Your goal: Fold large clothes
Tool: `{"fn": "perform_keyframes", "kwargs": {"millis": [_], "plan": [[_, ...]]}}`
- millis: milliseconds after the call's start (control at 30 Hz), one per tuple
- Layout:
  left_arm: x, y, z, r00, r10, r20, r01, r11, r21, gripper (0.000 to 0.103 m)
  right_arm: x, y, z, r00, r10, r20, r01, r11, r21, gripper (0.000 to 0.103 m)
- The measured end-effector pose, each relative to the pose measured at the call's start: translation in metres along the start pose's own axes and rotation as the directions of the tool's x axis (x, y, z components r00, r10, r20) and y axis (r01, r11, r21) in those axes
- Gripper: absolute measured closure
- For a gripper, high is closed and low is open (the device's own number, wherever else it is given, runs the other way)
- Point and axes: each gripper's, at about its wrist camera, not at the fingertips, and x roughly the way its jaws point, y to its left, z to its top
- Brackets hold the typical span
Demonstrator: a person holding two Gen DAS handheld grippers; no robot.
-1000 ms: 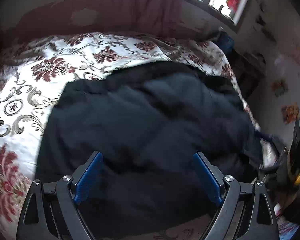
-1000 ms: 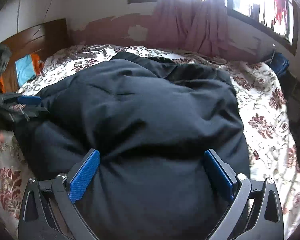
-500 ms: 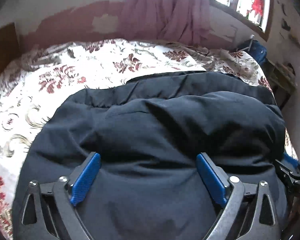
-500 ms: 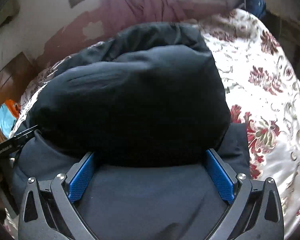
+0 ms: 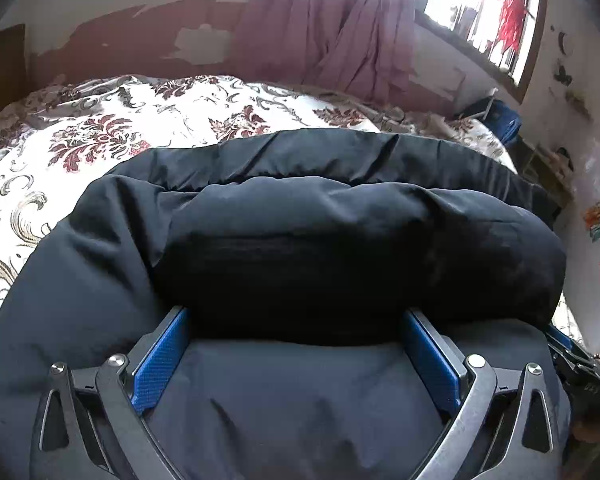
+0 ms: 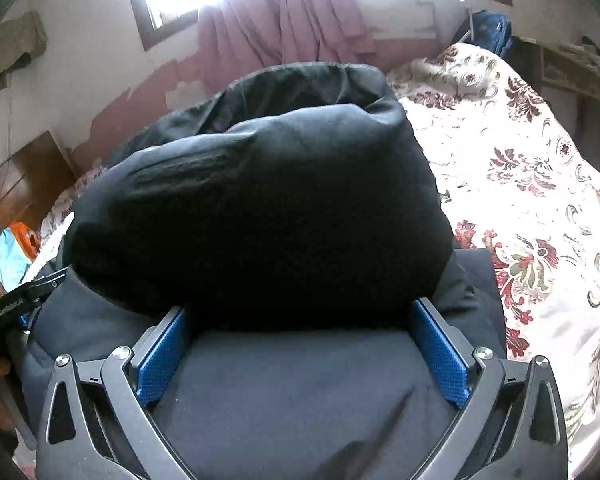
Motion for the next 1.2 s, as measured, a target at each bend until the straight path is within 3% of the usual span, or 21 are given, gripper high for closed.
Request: {"fn": "perform_keyframes", "kwargs": {"millis": [233,400,567,900,1200], "plan": [[-0.022,-0.004,0.001,1.0,-0.002,-0.015,0.003,0.999,0.033,0.0,-0.018,-0.013,-0.009,0.999,-0.012,0.043,0.011,1.0,0.029,0.001],[-0.047,-0.007,-0.004,0.997,0.073,0.023,-0.074,0.995,0.064,0.0,-0.047,-0.011,-0.016,0.992,-0.072,0.099,0.071,0.997,0.016,0.001],[-0.081,-0.009,-0.008,0.993,0.112,0.046,-0.115,0.991,0.075,0.0,-0.088,0.0,-0.014,0.988,-0.047,0.144,0.048,0.999,-0.007,0.001],[-0.192,-0.033,-0.028,0.968,0.166,0.186,-0.194,0.971,0.143,0.0,-0.203,0.019,-0.03,0.977,-0.007,0.211,0.017,0.999,-0.043,0.001],[-0.293,-0.051,-0.065,0.947,0.15,0.284,-0.204,0.964,0.173,0.0,-0.296,0.044,-0.057,0.963,-0.017,0.269,0.068,0.981,-0.18,0.001]]}}
